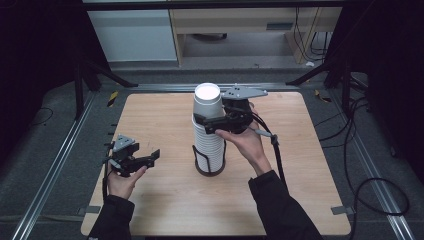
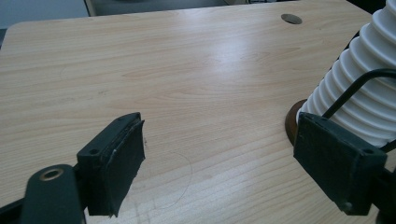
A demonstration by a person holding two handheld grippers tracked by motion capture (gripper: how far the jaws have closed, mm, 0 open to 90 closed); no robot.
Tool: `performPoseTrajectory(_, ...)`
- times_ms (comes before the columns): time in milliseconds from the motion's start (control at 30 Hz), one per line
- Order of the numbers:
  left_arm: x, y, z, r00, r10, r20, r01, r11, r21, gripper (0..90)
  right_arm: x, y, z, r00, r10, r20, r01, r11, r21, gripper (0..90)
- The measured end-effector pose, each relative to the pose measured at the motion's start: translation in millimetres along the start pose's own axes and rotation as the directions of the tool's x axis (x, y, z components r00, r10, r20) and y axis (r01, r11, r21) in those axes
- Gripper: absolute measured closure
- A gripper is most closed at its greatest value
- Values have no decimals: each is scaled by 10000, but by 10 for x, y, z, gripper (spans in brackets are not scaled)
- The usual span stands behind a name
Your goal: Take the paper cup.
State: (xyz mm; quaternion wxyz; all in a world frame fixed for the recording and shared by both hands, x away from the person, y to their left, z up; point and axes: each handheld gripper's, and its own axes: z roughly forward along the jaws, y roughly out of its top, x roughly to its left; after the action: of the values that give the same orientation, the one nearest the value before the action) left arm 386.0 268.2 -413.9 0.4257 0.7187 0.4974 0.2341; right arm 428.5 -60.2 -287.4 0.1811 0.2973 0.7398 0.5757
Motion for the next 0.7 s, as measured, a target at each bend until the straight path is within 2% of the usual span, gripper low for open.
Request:
performPoseTrajectory(367,-1,-5,8,10000,17,-23,-17,10000,56,156,-35,-65,71,9997,260,-47,-260,9997,45,99)
performPoseTrajectory(700,2,-11,19,10000,-12,-29,12,9999,114,158,-24,-62,62,10000,70,-3,-70,9999,83,125)
